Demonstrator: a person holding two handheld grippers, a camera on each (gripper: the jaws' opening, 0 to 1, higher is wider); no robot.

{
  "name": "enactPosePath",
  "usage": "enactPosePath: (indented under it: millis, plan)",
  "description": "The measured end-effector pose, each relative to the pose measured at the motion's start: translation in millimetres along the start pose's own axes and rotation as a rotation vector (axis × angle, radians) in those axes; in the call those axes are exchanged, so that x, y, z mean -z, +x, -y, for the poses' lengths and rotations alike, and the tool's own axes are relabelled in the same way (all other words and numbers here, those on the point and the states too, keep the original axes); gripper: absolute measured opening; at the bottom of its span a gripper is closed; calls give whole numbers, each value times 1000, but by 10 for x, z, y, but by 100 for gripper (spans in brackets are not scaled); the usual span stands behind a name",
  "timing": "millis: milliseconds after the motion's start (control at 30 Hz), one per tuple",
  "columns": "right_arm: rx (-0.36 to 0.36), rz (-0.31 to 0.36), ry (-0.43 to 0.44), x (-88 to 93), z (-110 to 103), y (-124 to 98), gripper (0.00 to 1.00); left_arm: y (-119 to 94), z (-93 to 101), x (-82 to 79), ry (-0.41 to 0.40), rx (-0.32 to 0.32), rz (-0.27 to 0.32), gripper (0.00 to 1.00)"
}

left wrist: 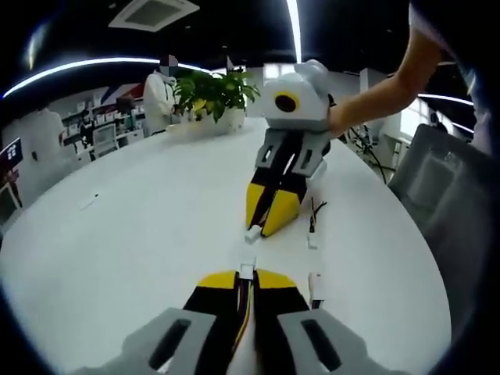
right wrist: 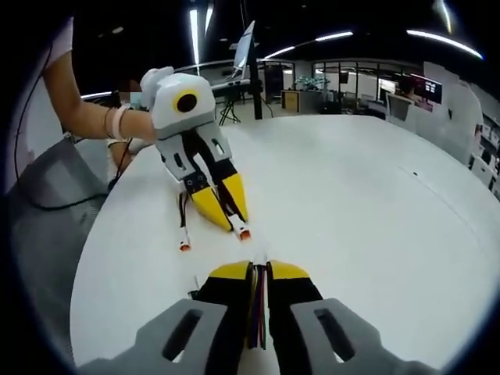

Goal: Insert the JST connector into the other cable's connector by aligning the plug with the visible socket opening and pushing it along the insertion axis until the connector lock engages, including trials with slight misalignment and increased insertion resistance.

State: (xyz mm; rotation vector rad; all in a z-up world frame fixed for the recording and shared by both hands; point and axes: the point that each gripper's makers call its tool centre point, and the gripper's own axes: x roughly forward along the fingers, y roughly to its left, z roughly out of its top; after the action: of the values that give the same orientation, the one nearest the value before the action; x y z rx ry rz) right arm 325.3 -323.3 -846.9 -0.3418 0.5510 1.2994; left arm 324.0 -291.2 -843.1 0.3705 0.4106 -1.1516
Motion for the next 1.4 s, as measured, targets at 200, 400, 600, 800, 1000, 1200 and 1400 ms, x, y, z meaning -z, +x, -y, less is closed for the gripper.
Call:
enactPosePath:
  millis: [200,400,600,800,1000,1200,1400]
  plan:
    - [-12,-12,-39,-7,-52,5,4,-4,6,3,-19,7,-12,0]
    - [-23,-4,-58,-92,-114,-41,4,-36,40,11,2,21,-33,0]
    - [-43,-8,-39,-169,-143,-98,4,-110,44,-21,-26,22,-43,0]
    - [-66,-12,-85,-284,-214,-136,4,-188,60,-179,-25,49,-21,0]
    - [-84,-26,-98,-322,-245,-131,4,-202,105,-259,-12,87,-17,0]
    - [-99,-32,-120,-341,-275,-124,4,-205,143,-291,10,122,-21,0]
    - [-106,-45,-130,-323,-305,-129,4,-200,172,-287,10,142,-26,0]
